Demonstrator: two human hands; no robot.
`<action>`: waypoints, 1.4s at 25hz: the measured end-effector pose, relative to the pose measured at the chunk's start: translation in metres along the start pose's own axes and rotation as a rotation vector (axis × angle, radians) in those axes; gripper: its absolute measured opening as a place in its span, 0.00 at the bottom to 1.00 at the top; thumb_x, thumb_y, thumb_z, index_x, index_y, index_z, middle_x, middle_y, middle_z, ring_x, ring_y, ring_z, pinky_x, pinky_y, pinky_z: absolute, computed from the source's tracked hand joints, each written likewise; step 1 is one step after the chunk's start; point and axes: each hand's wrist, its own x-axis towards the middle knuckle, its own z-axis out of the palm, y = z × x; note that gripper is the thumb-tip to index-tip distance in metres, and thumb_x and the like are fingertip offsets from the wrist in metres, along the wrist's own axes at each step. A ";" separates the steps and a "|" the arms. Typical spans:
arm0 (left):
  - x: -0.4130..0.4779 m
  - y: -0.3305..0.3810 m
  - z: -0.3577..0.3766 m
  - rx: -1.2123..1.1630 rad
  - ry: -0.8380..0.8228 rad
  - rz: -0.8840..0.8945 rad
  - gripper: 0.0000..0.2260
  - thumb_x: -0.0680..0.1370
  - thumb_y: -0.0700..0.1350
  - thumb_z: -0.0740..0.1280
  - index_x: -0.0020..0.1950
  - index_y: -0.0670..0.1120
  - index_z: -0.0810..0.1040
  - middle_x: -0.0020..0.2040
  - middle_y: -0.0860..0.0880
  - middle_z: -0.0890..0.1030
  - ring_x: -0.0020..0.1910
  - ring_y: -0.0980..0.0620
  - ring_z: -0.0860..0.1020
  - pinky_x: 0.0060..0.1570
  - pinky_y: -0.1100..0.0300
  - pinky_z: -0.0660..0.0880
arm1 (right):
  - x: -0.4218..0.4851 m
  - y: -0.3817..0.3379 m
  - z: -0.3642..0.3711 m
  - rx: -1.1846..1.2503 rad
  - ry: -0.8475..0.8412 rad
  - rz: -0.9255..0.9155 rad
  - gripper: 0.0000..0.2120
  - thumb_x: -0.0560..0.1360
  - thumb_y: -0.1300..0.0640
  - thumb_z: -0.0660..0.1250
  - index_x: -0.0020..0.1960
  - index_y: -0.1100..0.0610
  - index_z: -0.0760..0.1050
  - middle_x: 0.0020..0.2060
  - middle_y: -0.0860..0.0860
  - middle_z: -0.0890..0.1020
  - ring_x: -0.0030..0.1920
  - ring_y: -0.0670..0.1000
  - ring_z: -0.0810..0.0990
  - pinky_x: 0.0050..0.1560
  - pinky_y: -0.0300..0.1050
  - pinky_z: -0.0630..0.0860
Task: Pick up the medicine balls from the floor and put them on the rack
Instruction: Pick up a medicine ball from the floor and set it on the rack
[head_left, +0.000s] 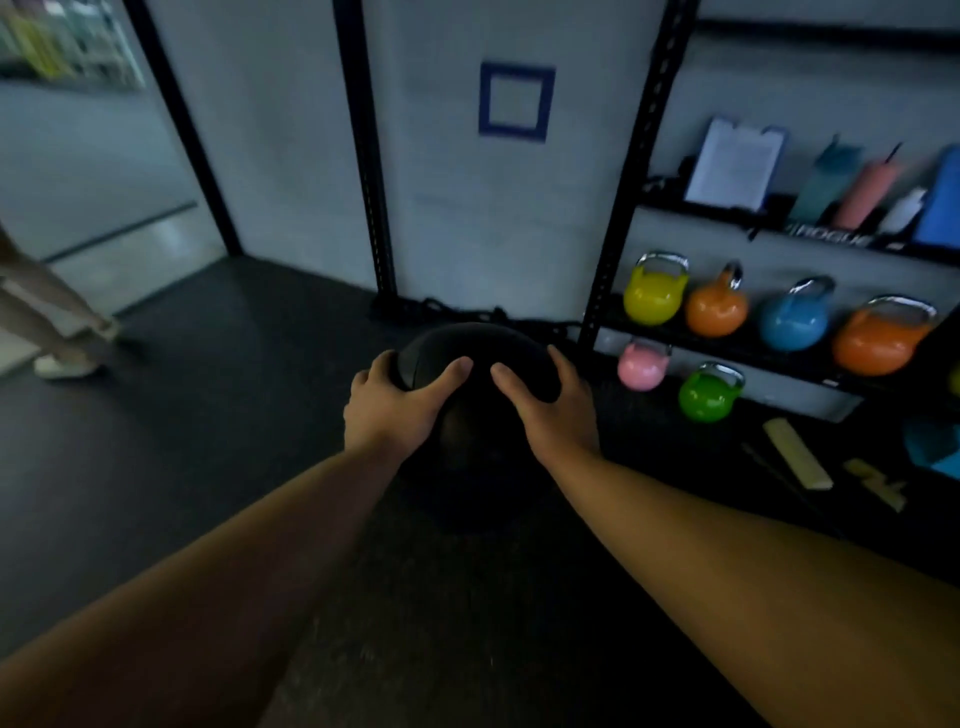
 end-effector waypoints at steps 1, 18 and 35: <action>-0.002 0.034 -0.015 -0.020 0.009 0.052 0.58 0.57 0.83 0.67 0.82 0.54 0.68 0.79 0.46 0.71 0.75 0.38 0.73 0.71 0.39 0.75 | 0.001 -0.036 -0.015 0.022 0.020 -0.049 0.55 0.57 0.19 0.68 0.79 0.41 0.63 0.76 0.52 0.69 0.73 0.56 0.71 0.69 0.53 0.70; 0.068 0.425 0.097 -0.082 -0.056 0.621 0.52 0.60 0.80 0.71 0.78 0.54 0.74 0.72 0.48 0.76 0.69 0.43 0.79 0.67 0.46 0.79 | 0.186 -0.229 -0.270 0.300 0.441 -0.332 0.55 0.56 0.22 0.71 0.79 0.42 0.64 0.74 0.52 0.69 0.73 0.57 0.70 0.72 0.61 0.70; 0.355 0.654 0.299 -0.296 -0.234 0.829 0.54 0.59 0.81 0.72 0.79 0.54 0.73 0.73 0.48 0.75 0.69 0.45 0.78 0.68 0.47 0.78 | 0.543 -0.307 -0.367 0.208 0.699 -0.473 0.55 0.58 0.21 0.71 0.79 0.42 0.63 0.75 0.52 0.67 0.72 0.57 0.70 0.70 0.57 0.72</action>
